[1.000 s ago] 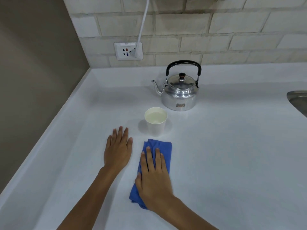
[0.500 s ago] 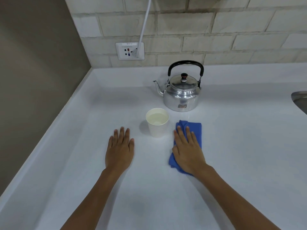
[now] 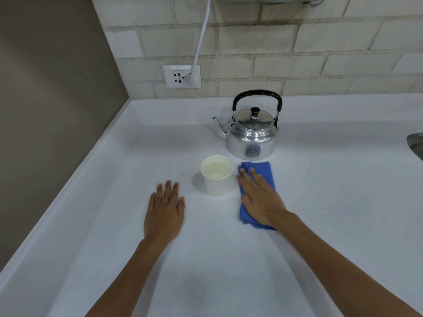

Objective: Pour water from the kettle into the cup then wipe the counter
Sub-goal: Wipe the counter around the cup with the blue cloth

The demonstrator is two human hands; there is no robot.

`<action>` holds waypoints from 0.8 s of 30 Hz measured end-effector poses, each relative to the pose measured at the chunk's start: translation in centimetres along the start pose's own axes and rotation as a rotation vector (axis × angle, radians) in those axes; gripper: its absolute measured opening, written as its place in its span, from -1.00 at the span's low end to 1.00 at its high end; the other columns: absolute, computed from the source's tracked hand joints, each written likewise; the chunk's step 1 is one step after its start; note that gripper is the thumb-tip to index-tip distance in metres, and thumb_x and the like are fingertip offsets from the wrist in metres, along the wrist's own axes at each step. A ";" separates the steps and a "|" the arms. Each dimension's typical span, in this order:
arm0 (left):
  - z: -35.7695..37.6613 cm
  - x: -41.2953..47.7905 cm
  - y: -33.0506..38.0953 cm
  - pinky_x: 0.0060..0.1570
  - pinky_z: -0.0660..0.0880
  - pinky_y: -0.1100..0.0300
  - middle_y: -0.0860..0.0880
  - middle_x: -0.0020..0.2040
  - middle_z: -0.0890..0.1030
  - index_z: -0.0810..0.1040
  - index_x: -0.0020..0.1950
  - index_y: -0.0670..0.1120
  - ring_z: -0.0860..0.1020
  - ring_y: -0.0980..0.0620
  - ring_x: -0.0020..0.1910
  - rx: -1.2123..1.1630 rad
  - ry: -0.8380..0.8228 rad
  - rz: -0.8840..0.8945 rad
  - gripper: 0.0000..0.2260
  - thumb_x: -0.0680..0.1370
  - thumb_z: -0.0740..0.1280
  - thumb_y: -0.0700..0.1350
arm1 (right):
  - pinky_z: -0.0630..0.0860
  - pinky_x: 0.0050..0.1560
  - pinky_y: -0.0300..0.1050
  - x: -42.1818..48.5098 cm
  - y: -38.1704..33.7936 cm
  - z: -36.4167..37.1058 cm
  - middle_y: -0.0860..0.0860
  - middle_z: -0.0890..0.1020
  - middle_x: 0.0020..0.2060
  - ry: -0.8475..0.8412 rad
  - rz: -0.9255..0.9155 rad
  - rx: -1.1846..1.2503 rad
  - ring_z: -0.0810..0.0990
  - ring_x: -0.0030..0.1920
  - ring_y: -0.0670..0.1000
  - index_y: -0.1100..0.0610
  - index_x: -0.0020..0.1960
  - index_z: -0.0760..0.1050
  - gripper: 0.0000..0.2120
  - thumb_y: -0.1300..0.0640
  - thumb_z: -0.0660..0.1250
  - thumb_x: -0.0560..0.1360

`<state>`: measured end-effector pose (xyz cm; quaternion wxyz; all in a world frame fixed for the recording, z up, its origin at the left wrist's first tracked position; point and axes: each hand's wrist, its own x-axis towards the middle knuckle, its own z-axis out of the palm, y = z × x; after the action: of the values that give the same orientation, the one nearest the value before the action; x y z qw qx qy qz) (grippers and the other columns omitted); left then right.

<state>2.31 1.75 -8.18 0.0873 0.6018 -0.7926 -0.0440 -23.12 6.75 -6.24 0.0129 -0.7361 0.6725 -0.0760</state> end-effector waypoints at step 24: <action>-0.2 0.2 0.1 0.47 -0.13 0.08 -0.06 0.54 -0.06 -0.10 0.49 -0.06 -0.10 -0.04 0.51 -0.021 -0.008 -0.009 -0.54 0.61 -0.11 0.02 | 0.05 0.46 0.08 -7.9 -7.6 -0.7 0.07 0.21 0.47 0.015 0.239 0.141 0.10 0.47 0.17 0.18 0.43 0.18 -0.40 -0.04 -0.09 0.45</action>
<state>2.23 1.58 -7.96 0.0901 0.6043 -0.7897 -0.0553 -16.33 15.38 -5.37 0.0685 -0.6475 0.7483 -0.1265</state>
